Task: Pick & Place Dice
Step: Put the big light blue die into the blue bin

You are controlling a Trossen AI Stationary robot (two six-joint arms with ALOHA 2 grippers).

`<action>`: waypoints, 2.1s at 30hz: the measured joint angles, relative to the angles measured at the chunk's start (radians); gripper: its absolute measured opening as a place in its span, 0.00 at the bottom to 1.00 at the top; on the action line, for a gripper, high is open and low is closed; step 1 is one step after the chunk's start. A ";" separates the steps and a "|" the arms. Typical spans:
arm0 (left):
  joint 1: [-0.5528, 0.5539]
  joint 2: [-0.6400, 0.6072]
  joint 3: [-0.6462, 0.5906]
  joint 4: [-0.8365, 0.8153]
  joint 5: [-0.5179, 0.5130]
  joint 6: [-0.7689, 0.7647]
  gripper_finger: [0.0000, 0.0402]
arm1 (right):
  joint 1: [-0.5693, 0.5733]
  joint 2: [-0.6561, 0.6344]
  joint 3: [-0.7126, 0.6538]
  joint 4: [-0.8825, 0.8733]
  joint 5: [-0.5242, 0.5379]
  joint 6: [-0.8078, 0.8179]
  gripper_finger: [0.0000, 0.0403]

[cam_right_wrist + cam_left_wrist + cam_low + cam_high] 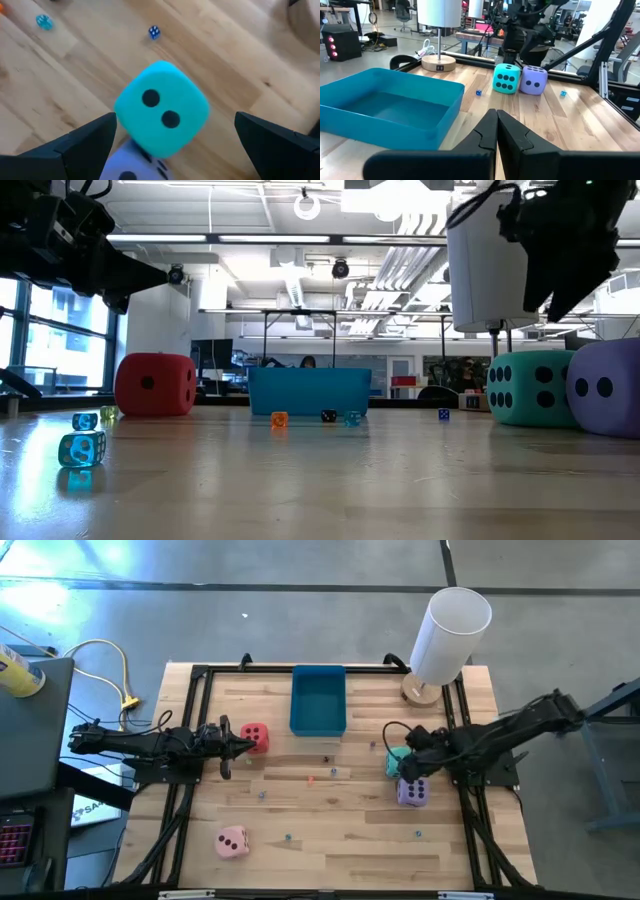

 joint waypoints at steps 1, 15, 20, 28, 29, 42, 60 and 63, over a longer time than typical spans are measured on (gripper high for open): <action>0.000 0.000 0.000 0.000 -0.002 0.000 0.00 | -0.010 0.012 0.000 0.012 -0.015 -0.002 0.99; 0.000 0.000 0.000 0.000 -0.002 0.000 0.00 | -0.101 0.104 0.000 0.094 -0.128 -0.032 0.99; 0.000 0.000 0.000 0.000 -0.002 0.000 0.00 | -0.127 0.104 0.000 0.093 -0.127 -0.005 0.99; 0.000 0.000 0.000 0.000 -0.002 0.000 0.00 | -0.150 0.113 0.000 0.087 -0.154 0.078 0.99; 0.000 0.000 0.000 0.000 -0.002 0.000 0.00 | -0.150 0.118 0.000 0.085 -0.152 0.097 0.99; 0.000 0.000 0.000 0.000 0.001 0.000 0.00 | -0.178 0.136 0.000 0.053 -0.207 0.259 0.99; 0.000 0.000 0.000 0.000 0.000 0.000 0.00 | -0.216 0.163 0.000 0.084 -0.269 0.320 0.99; 0.000 0.000 0.000 0.000 0.000 0.000 0.00 | -0.224 0.190 0.000 0.088 -0.297 0.330 0.99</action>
